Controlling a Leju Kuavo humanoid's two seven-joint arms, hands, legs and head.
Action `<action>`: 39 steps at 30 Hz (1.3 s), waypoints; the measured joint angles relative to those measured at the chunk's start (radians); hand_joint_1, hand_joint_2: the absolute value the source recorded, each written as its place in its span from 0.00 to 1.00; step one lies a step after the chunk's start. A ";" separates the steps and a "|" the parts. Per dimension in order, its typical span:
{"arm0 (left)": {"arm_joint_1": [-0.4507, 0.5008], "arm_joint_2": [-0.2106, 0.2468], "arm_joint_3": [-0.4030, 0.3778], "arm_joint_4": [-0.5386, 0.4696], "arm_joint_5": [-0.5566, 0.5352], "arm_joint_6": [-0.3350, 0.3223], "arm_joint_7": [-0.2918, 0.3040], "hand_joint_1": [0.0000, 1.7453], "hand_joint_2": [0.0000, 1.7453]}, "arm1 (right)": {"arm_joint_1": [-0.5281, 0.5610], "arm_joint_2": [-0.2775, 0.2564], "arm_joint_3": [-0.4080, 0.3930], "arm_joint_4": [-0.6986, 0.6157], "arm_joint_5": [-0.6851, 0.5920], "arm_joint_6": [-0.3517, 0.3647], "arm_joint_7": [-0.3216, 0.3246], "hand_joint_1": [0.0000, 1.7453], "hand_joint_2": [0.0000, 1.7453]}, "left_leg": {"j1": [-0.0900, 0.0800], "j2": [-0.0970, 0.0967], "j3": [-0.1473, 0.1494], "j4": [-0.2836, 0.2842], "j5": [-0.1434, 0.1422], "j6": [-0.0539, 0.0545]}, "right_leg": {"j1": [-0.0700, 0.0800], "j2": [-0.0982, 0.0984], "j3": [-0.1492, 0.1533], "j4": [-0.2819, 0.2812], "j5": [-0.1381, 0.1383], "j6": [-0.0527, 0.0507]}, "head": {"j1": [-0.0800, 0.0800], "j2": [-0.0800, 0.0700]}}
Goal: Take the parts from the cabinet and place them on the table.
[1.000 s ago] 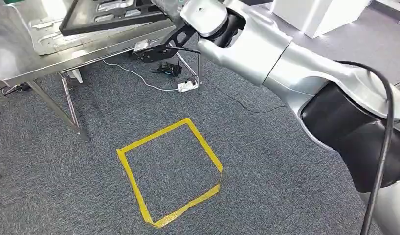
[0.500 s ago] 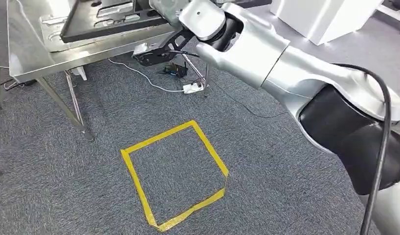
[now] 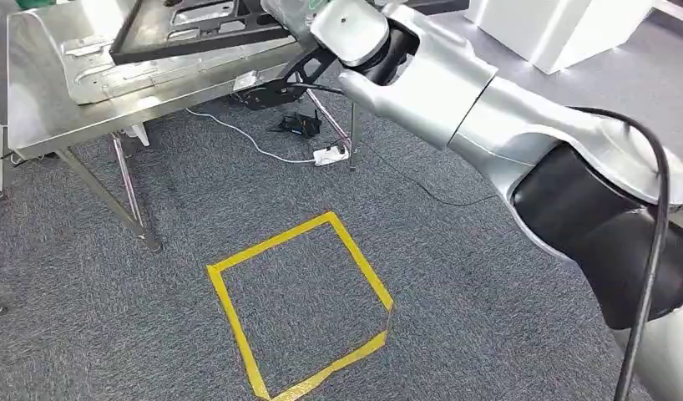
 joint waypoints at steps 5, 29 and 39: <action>0.000 -0.002 0.000 0.000 0.000 -0.001 0.005 0.00 1.00 | -0.003 0.000 0.000 0.000 0.002 0.000 0.000 1.00 1.00 | 0.001 0.005 0.116 -0.285 0.150 -0.013 | -0.003 0.001 0.026 0.028 -0.049 0.030 | -0.008 0.000; -0.003 0.003 -0.001 0.000 0.004 -0.003 0.004 0.00 1.00 | 0.001 0.005 0.000 0.009 0.012 0.005 -0.009 1.00 1.00 | -0.004 0.000 0.065 -0.062 -0.015 -0.003 | 0.001 0.001 -0.020 0.003 0.016 -0.006 | 0.005 0.000; -0.002 0.005 -0.001 0.000 0.004 -0.003 0.000 0.00 1.00 | 0.002 0.010 0.001 0.011 0.012 0.001 -0.009 1.00 1.00 | -0.012 0.002 0.132 -0.298 0.131 0.021 | 0.000 0.003 0.010 0.017 -0.033 0.027 | 0.002 0.000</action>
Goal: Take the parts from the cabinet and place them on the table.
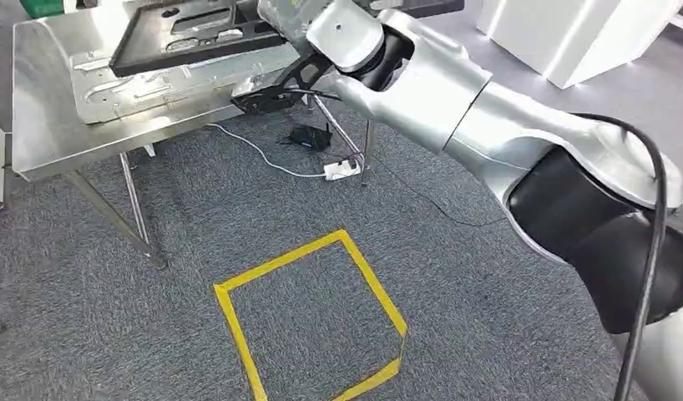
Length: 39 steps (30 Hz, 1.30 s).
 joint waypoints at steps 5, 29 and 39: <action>-0.002 0.003 0.000 0.000 -0.001 -0.002 -0.001 0.00 1.00 | 0.001 0.001 0.000 0.003 0.000 -0.004 0.000 1.00 1.00 | 0.006 0.001 0.036 -0.016 -0.014 0.030 | -0.003 -0.001 -0.126 0.247 -0.100 0.016 | 0.003 0.000; -0.002 0.006 -0.006 0.000 -0.010 0.010 0.031 0.00 1.00 | 0.001 0.020 0.001 0.022 0.008 -0.010 -0.009 1.00 1.00 | -0.005 0.002 -0.011 -0.007 0.034 0.000 | 0.007 0.011 0.025 -0.003 -0.012 -0.015 | -0.010 0.000; 0.001 0.005 -0.011 0.000 -0.009 0.005 0.029 0.00 1.00 | 0.014 0.020 0.002 0.032 0.016 -0.003 -0.015 1.00 1.00 | 0.006 -0.001 0.048 -0.023 -0.012 0.025 | -0.008 0.005 -0.174 0.275 -0.050 0.013 | 0.004 0.000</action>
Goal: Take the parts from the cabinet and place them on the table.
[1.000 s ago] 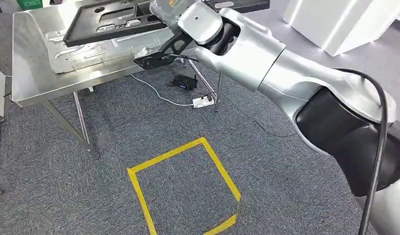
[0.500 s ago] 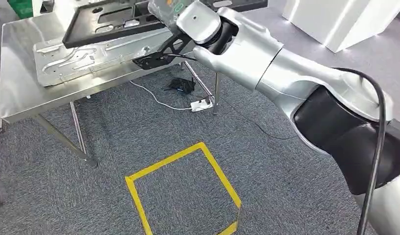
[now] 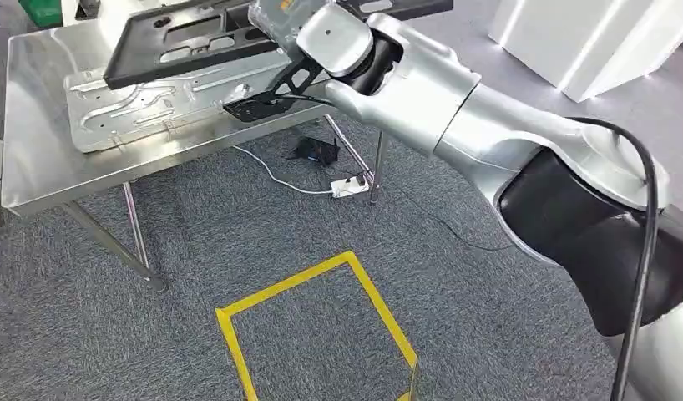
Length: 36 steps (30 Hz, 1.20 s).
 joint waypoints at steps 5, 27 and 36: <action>-0.003 0.001 -0.003 0.000 0.000 -0.002 -0.006 0.00 1.00 | -0.009 0.002 0.000 0.002 0.000 -0.002 0.000 1.00 1.00 | -0.001 -0.005 0.017 0.016 -0.037 -0.029 | 0.003 0.003 0.097 -0.248 0.116 -0.010 | -0.002 0.000; -0.003 0.005 -0.011 0.001 0.006 0.001 0.000 0.00 1.00 | 0.010 0.029 0.000 0.033 0.004 -0.048 0.006 1.00 1.00 | -0.017 0.006 -0.005 -0.028 0.032 0.013 | 0.012 0.003 0.081 -0.062 -0.047 -0.011 | 0.003 0.000; -0.005 0.000 -0.012 0.002 0.010 0.000 0.000 0.00 1.00 | 0.026 0.029 0.000 0.045 0.004 -0.045 0.003 1.00 1.00 | -0.007 -0.001 0.032 0.016 -0.044 -0.023 | -0.001 0.003 0.095 -0.251 0.115 -0.006 | 0.000 0.000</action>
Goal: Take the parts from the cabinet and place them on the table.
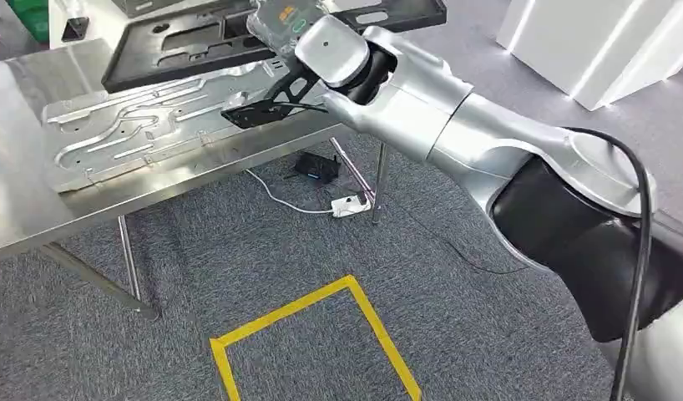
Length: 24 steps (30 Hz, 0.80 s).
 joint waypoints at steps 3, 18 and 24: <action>0.003 -0.002 -0.001 0.000 0.002 0.000 -0.001 0.00 1.00 | 0.002 -0.002 0.000 0.003 -0.002 0.003 0.005 1.00 1.00 | 0.005 0.002 0.000 0.003 -0.019 -0.016 | -0.003 0.001 0.013 -0.006 -0.008 -0.018 | 0.000 0.000; 0.001 -0.002 -0.003 0.001 0.008 0.005 0.002 0.00 1.00 | 0.007 -0.002 0.000 0.004 0.015 0.011 0.006 1.00 1.00 | -0.012 0.007 -0.065 -0.031 0.089 0.031 | 0.014 -0.004 0.094 -0.021 -0.087 -0.010 | -0.004 0.000; 0.001 -0.004 -0.003 0.001 0.008 0.002 0.002 0.00 1.00 | 0.018 -0.003 0.000 0.005 0.021 0.015 0.005 1.00 1.00 | -0.010 -0.019 -0.022 -0.040 0.062 0.040 | -0.001 -0.005 -0.092 0.284 -0.160 0.009 | 0.002 0.000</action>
